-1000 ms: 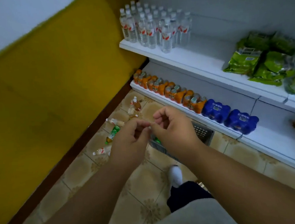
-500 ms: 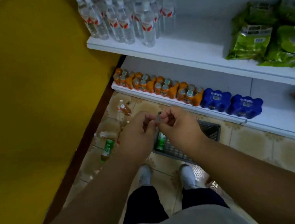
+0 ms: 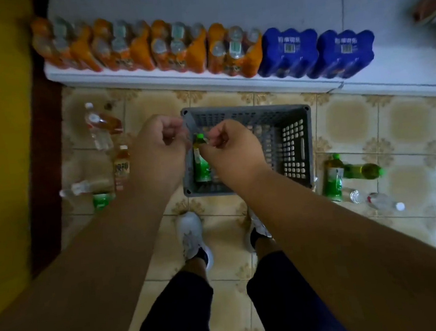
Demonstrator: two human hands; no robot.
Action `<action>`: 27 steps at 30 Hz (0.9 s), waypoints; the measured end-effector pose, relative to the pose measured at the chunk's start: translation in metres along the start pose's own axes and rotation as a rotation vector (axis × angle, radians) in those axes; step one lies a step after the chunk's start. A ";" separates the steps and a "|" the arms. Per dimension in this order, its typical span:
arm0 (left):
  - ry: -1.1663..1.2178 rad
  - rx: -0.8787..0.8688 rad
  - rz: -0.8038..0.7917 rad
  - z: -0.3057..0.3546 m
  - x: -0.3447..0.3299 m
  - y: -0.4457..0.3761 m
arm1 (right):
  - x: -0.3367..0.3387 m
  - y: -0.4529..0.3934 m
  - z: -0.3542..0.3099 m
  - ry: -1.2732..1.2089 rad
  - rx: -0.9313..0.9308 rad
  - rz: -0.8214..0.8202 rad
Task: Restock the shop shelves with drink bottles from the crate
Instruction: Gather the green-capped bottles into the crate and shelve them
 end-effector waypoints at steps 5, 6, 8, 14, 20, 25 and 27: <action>0.057 0.151 -0.039 -0.107 -0.076 -0.055 | -0.059 -0.079 0.109 0.012 -0.077 0.009; 0.055 0.184 -0.039 -0.131 -0.091 -0.065 | -0.075 -0.095 0.135 0.028 -0.104 0.006; 0.047 0.220 -0.029 -0.173 -0.117 -0.083 | -0.102 -0.128 0.187 0.074 -0.178 -0.008; -0.035 0.230 0.041 -0.250 -0.150 -0.117 | -0.176 -0.224 0.308 0.232 -0.396 -0.129; 0.033 0.246 0.109 -0.268 -0.153 -0.139 | -0.237 -0.269 0.357 0.205 -0.515 -0.116; 0.022 0.223 0.051 -0.271 -0.156 -0.131 | -0.258 -0.281 0.377 0.269 -0.519 -0.137; 0.010 0.225 0.051 -0.274 -0.156 -0.134 | -0.261 -0.280 0.381 0.246 -0.521 -0.148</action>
Point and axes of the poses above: each hand's wrist, its own y-axis away from the middle knuckle, its own x-axis out of the back of the hand, z = x × y, the point moved 3 cm from there along -y, towards the middle knuckle, and after that the axes turned 4 degrees about z, right-handed, at the moved point
